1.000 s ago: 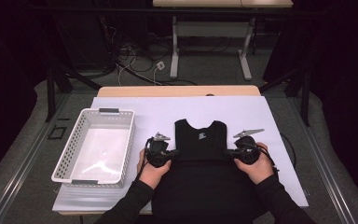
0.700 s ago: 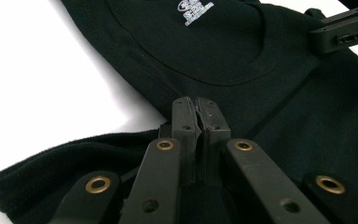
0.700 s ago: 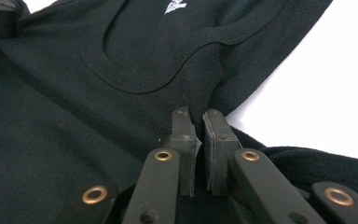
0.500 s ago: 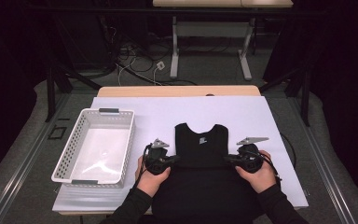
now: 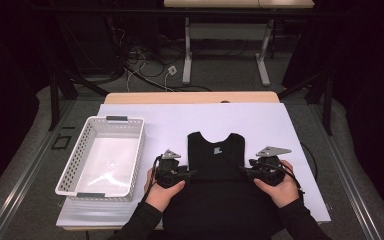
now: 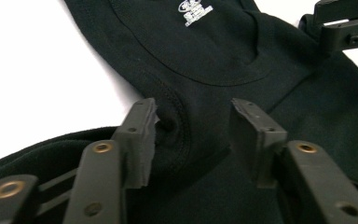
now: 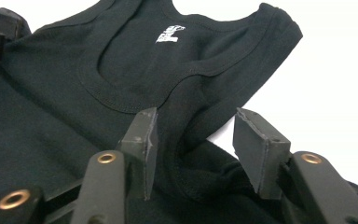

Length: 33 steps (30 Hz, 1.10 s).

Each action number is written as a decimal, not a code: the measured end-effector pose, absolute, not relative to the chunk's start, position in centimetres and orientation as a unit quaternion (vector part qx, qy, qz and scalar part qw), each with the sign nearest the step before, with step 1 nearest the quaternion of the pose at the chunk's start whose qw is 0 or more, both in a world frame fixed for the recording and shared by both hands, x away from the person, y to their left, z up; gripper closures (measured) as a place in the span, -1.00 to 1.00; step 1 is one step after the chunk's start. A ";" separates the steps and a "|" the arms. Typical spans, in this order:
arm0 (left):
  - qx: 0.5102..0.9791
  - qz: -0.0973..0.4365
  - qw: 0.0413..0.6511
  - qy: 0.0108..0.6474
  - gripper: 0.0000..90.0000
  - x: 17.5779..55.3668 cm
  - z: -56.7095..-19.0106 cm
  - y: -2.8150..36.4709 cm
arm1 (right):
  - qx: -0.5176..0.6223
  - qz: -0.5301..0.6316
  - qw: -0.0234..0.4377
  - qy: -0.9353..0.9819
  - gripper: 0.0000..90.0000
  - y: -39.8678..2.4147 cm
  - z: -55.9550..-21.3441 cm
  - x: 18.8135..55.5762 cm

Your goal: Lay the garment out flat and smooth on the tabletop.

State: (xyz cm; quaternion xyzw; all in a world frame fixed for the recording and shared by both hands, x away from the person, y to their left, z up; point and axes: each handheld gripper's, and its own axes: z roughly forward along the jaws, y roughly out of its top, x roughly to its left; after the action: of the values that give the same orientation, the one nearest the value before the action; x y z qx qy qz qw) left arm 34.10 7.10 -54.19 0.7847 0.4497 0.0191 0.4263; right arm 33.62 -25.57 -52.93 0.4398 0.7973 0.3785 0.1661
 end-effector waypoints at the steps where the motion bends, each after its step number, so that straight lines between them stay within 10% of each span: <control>1: 0.783 0.020 0.429 0.450 0.06 34.1 -54.2 7.1 | 0.436 0.380 0.167 0.798 0.06 -25.5 -52.9 33.6; 33: 0.797 0.050 0.422 0.430 -0.58 39.7 -49.3 6.0 | 0.420 0.324 0.161 0.832 -0.66 -24.1 -47.7 39.3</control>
State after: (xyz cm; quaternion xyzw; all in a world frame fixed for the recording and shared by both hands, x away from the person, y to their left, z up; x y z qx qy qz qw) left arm 39.66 5.96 -49.32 0.7968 0.4299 0.0500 0.4217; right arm 39.33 -24.15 -47.72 0.4200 0.8323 0.3242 0.1606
